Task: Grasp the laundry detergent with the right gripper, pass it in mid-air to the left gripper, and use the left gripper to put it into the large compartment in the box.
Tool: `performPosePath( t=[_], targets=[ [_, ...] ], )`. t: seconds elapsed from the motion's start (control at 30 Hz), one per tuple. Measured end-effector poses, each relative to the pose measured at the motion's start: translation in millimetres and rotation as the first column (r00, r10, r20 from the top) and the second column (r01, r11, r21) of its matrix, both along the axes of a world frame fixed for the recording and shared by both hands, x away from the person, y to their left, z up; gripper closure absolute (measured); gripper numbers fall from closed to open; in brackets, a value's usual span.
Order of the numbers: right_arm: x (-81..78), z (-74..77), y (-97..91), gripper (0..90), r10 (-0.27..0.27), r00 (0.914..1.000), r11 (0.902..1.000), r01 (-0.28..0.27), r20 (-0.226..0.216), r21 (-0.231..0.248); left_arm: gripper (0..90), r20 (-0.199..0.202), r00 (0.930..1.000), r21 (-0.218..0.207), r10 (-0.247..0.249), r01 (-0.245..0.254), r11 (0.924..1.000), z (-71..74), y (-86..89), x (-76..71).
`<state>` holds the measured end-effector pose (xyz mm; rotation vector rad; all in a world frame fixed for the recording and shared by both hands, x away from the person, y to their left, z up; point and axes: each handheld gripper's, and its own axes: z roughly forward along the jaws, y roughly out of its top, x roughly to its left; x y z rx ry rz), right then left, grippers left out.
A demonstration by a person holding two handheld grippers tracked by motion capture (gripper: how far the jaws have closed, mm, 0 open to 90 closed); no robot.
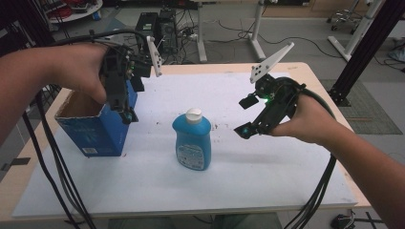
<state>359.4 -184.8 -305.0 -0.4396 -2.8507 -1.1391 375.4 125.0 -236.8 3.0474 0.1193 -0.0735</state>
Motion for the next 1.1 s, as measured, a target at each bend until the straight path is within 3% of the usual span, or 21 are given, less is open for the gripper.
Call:
performPosePath(
  t=[0.33, 1.1],
  targets=[
    [-10.0, -26.0, 22.3, 1.4, 0.026, 0.9997, 0.9996, -0.026, -0.002, 0.012, 1.7, 0.0, 1.0, -0.003, 0.0, 0.0, 1.0, -1.5, -0.5, -0.4],
    [-15.0, -61.1, 66.5, 1.4, 0.038, 0.9992, 0.9979, -0.039, 0.013, 0.051, 1.7, 0.002, 1.0, -0.008, 0.008, -0.008, 0.9999, -2.2, 4.4, -2.4]
  ],
)
